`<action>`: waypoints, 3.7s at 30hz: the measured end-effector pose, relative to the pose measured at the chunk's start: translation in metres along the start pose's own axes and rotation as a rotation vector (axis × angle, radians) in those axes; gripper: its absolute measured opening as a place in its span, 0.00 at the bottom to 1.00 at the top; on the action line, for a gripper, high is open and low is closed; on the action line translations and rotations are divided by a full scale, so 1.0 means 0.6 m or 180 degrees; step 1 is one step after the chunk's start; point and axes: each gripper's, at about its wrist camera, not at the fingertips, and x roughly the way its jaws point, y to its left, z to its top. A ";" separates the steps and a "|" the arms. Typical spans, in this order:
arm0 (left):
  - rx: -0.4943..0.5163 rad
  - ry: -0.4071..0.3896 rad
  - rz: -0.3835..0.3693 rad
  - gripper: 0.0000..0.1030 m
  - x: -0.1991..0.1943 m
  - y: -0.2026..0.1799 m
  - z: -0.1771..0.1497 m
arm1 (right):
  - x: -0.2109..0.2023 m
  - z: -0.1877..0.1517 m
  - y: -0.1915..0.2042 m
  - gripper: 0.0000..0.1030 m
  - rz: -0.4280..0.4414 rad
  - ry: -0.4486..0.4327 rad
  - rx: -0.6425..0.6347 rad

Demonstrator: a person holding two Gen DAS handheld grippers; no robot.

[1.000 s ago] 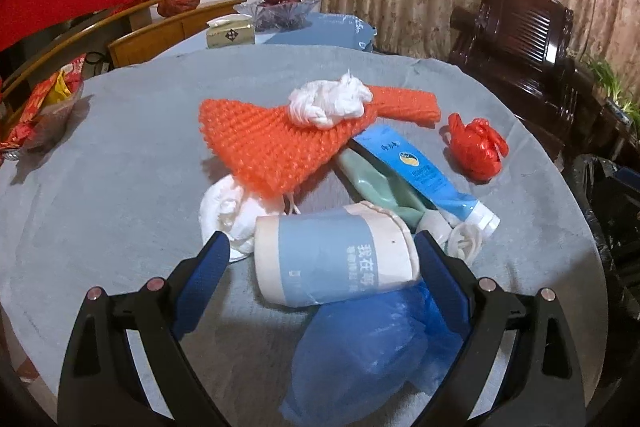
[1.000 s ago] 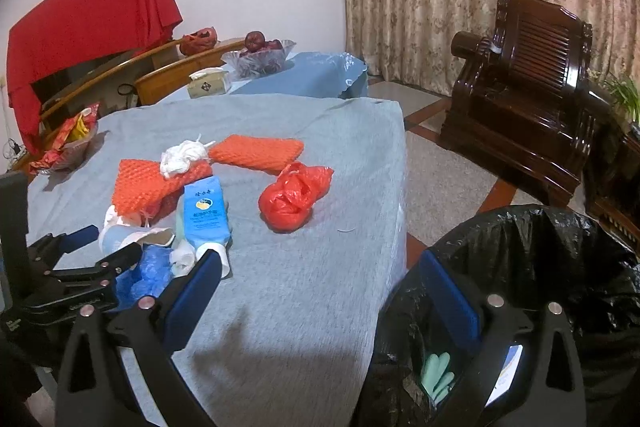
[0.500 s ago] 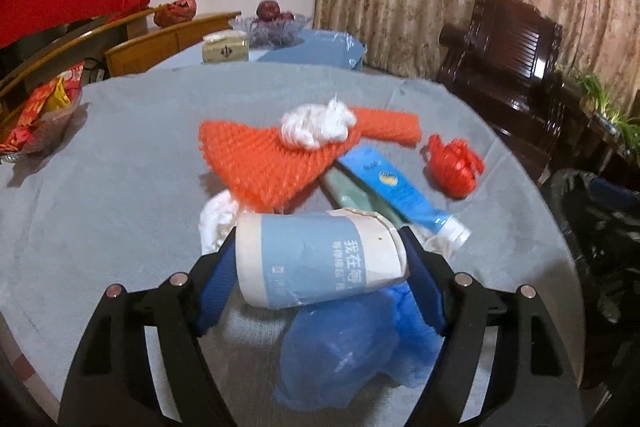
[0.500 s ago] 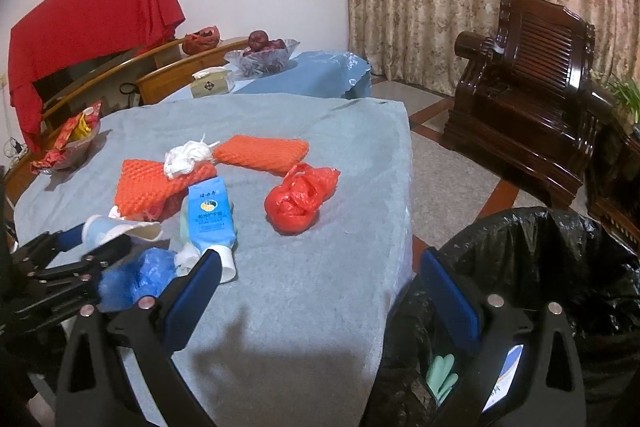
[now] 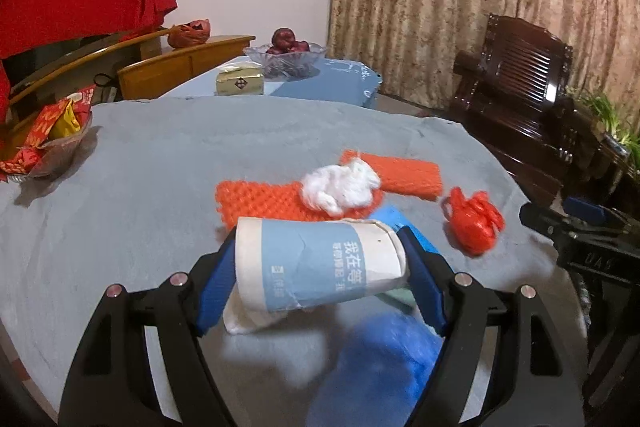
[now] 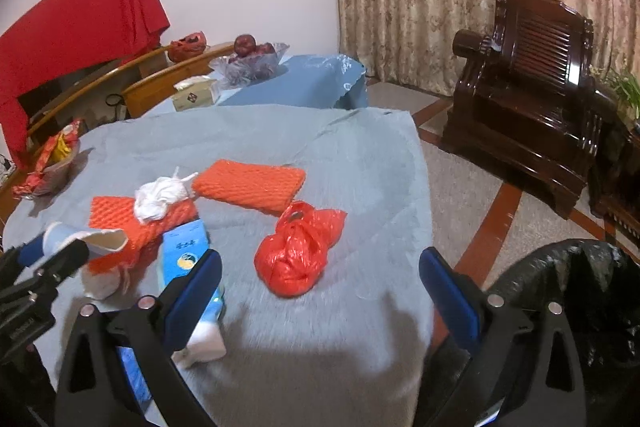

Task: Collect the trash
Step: 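Grasp the red plastic bag with the right gripper while the left gripper lifts the cup, then carry the cup and red bag over the trash bin and open both grippers, then move both grippers back from the bin to the trash pile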

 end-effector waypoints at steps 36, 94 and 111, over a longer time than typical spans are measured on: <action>0.0044 -0.0296 -0.0427 0.72 -0.091 -0.066 0.034 | -0.087 0.006 -0.020 0.40 0.0457 0.0082 0.0004; 0.0992 -0.0203 -0.1885 0.72 -0.157 -0.474 -0.044 | -0.372 -0.152 -0.330 0.41 -0.0719 -0.0180 0.0783; 0.0866 -0.0087 -0.1823 0.90 -0.144 -0.448 -0.031 | -0.380 -0.166 -0.346 0.94 -0.0898 -0.0197 0.0797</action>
